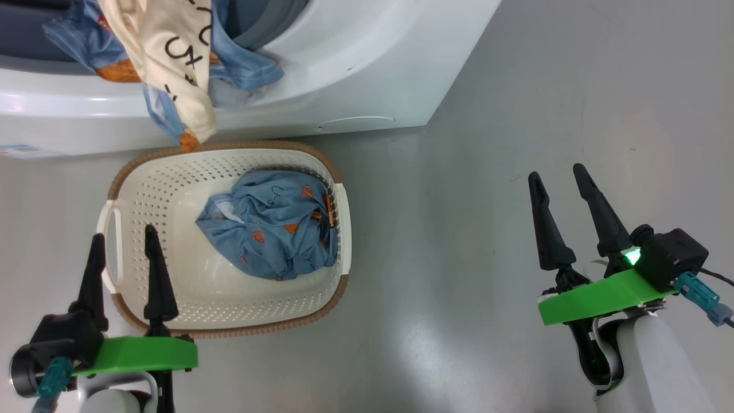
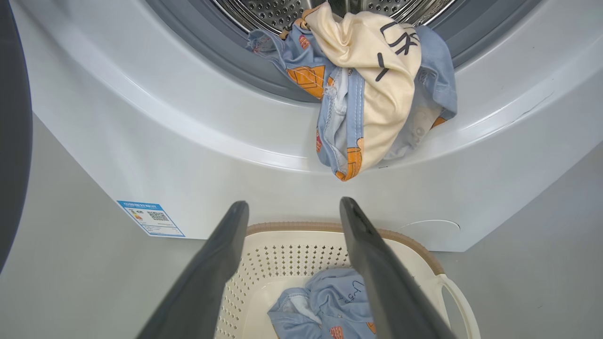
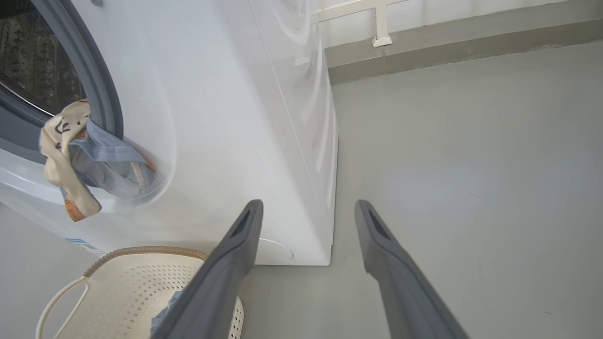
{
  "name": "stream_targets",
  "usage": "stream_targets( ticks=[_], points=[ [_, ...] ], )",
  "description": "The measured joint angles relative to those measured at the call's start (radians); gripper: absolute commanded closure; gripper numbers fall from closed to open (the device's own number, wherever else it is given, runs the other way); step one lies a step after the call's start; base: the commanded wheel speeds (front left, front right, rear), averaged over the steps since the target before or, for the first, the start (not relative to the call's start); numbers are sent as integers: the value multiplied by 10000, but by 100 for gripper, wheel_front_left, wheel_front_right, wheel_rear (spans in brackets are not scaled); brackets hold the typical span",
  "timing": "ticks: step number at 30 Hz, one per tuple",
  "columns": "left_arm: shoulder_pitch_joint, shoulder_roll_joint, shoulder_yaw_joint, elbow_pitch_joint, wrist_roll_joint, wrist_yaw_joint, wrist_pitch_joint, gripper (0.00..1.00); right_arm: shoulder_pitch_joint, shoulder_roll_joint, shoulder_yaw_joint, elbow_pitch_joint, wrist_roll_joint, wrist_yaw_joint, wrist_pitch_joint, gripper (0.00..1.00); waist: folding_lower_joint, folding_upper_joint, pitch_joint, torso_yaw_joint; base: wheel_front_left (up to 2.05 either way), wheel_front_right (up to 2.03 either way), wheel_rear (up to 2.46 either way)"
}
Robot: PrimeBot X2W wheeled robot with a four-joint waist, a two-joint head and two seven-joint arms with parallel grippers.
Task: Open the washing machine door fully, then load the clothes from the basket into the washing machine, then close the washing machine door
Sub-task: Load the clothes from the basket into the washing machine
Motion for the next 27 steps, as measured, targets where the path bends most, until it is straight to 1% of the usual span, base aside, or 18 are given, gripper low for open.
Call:
stream_targets(
  ticks=[5,14,22,25,27],
  points=[
    [-105,0,-150,-8,-111,-2,0,0,0,0,2,0,0,0,0,0,0,0,1,-3,0,0,0],
    [-885,2,-610,10,-253,-31,0,0,0,0,79,13,4,0,0,0,0,0,30,-160,0,0,0],
    [-1930,-2,-1200,407,-558,-205,0,0,-3,-2,134,21,21,0,0,0,0,0,144,-267,0,0,0],
    [-2415,-2,-1352,754,-487,-420,0,0,-4,0,151,21,23,0,0,0,0,0,187,-304,0,0,0],
    [-2671,-6,-1434,957,-462,-454,0,0,-5,0,182,17,23,0,0,0,0,0,229,-347,0,0,0]
  ],
)
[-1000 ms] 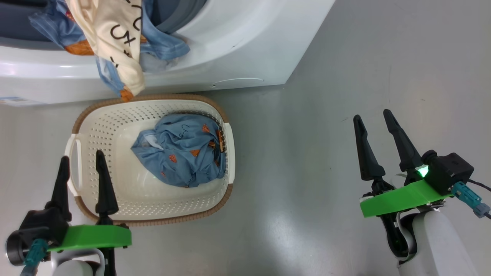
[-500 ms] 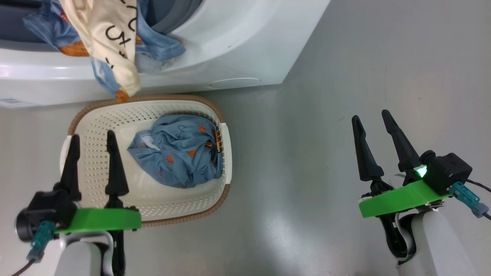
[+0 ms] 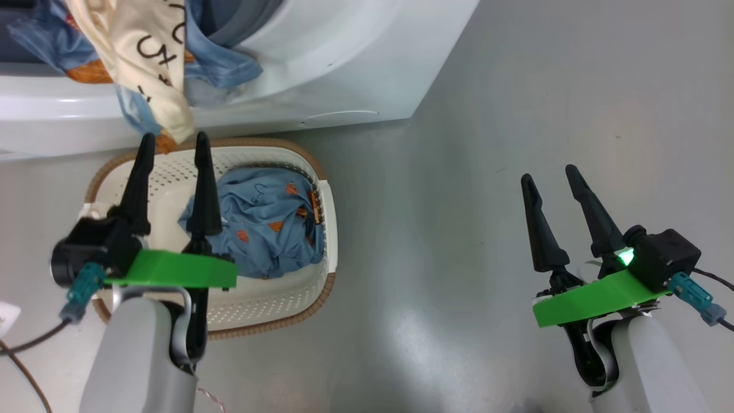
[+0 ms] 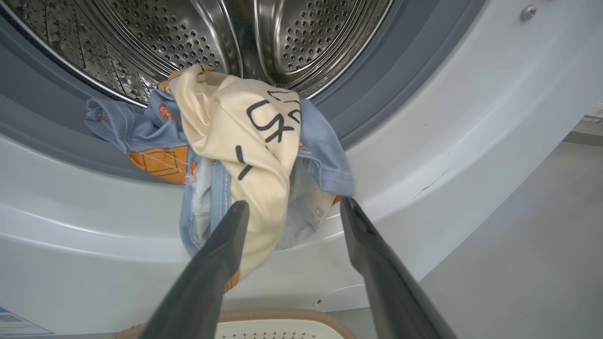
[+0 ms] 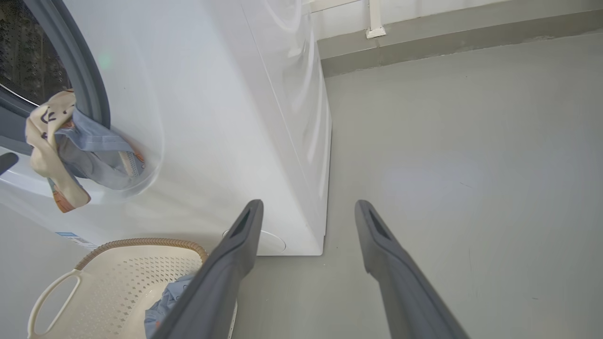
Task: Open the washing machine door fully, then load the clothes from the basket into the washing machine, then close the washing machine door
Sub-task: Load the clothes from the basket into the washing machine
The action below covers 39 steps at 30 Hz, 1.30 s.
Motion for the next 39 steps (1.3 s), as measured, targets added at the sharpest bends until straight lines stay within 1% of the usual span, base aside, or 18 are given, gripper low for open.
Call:
stream_targets(
  ticks=[7,9,16,25,31,38,39],
  points=[
    [-553,0,17,635,-86,-19,0,0,0,0,31,0,25,0,0,0,0,-1,182,-145,0,0,0],
    [-738,0,6,798,-98,-182,0,0,0,2,19,-6,27,0,0,0,0,0,248,-191,0,0,0],
    [-1453,-10,159,1446,-58,-355,0,0,-4,2,4,-86,35,0,0,0,0,0,565,-331,0,0,0],
    [-2545,-25,779,2322,-466,-351,0,0,-9,4,-36,-188,90,0,0,0,0,0,1024,-505,0,0,0],
    [-3169,-50,1035,2811,-1141,-368,0,0,-15,4,-29,-194,104,0,0,0,0,0,1222,-554,0,0,0],
    [-3380,-130,1235,3210,-1340,-543,2,0,-42,6,-17,-192,284,0,0,0,0,0,1262,-581,0,0,0],
    [-3380,-146,1277,3214,-1346,-569,2,5,-43,6,-12,-188,284,0,0,0,0,0,1259,-587,0,0,0]
  ],
)
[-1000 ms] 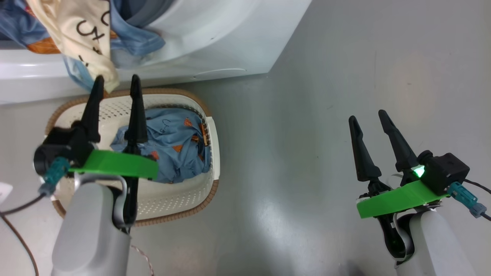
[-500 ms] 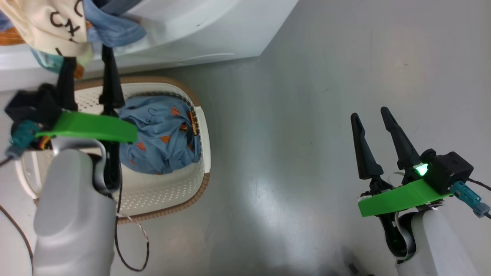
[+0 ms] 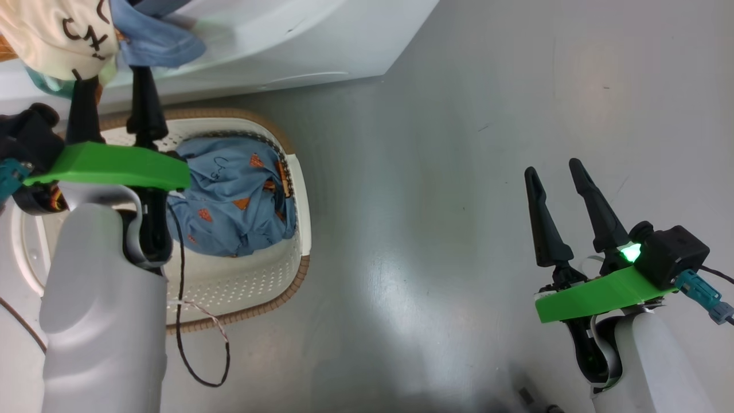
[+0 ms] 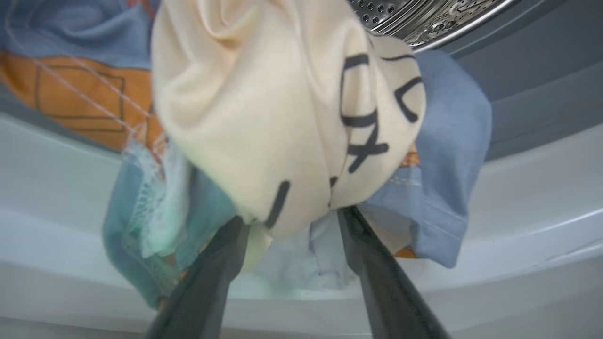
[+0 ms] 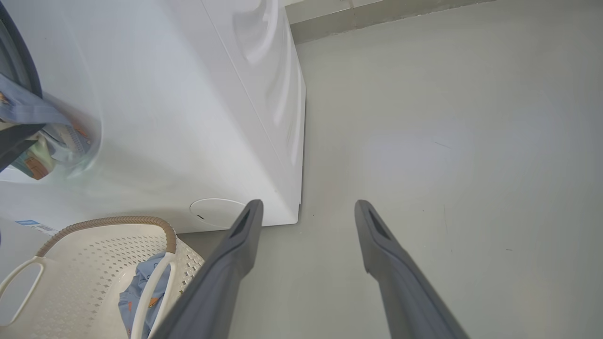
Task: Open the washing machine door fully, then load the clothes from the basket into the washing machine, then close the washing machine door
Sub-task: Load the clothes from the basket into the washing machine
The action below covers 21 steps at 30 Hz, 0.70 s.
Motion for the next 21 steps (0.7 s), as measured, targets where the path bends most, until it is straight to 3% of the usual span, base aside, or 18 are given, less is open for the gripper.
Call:
stream_targets(
  ticks=[1,2,3,13,21],
  points=[
    [0,-4,38,6,-8,-44,6,44,-3,0,2,4,0,0,0,0,0,0,-8,-4,0,0,0],
    [2,-4,73,6,-6,-46,15,67,-5,0,2,10,2,0,0,0,0,0,-21,-4,0,0,0],
    [7,-6,111,2,-6,-46,15,98,-9,0,2,23,6,0,0,0,0,0,-41,-2,0,0,0],
    [577,-8,316,-830,456,-61,81,100,-118,0,-33,184,82,0,0,0,0,0,-524,184,0,0,0],
    [755,79,416,-1461,1425,-13,0,100,-114,-2,-2,330,86,0,0,0,0,0,-1035,372,0,0,0]
  ],
)
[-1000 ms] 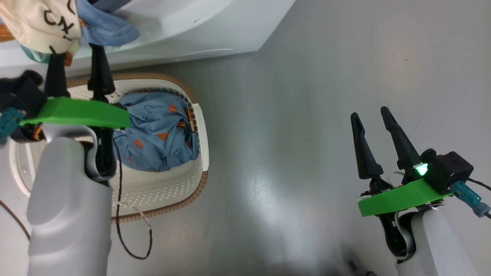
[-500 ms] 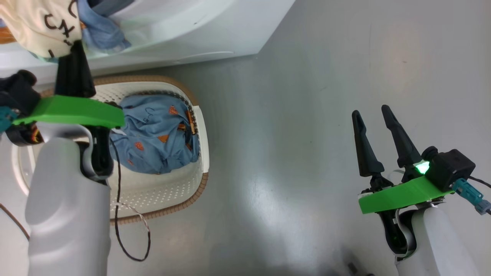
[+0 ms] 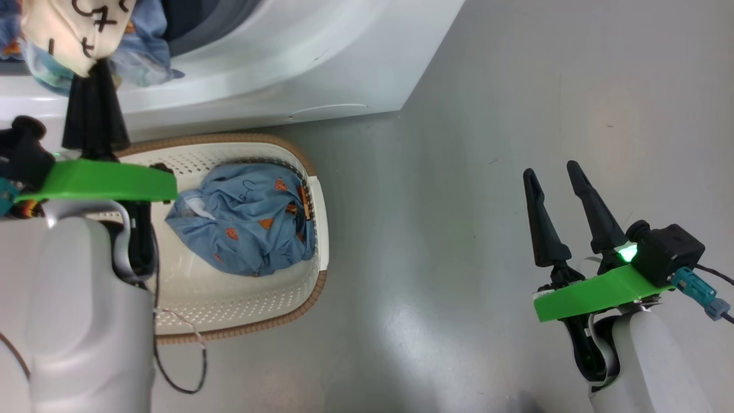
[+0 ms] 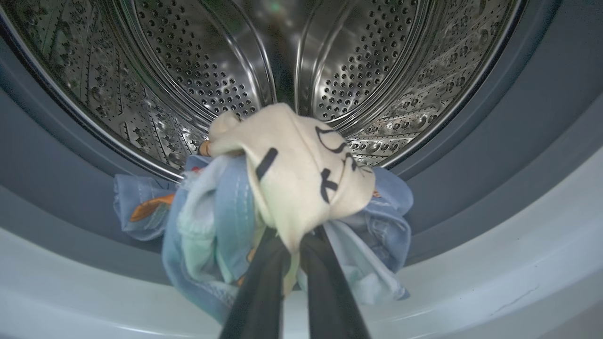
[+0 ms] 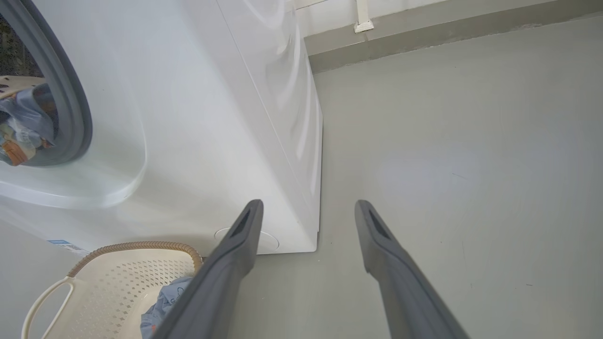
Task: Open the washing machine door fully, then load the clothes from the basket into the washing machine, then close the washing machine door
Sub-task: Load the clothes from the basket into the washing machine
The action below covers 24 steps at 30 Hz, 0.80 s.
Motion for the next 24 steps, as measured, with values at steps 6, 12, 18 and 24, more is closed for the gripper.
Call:
stream_targets(
  ticks=[6,12,18,24],
  points=[
    [-1198,512,-59,727,403,-21,0,100,1,0,35,-61,86,0,0,0,1,0,95,-97,0,0,0],
    [-2926,886,-280,1672,604,-35,150,100,1,2,23,-117,88,0,0,0,1,0,354,-204,0,0,0],
    [-4339,1277,-395,2426,811,-48,401,100,-3,0,61,-165,104,0,0,0,1,0,638,-331,0,0,0],
    [-5521,1632,-504,3195,840,-138,690,100,-3,2,82,-178,142,0,0,0,0,0,1013,-462,0,0,0]
  ],
)
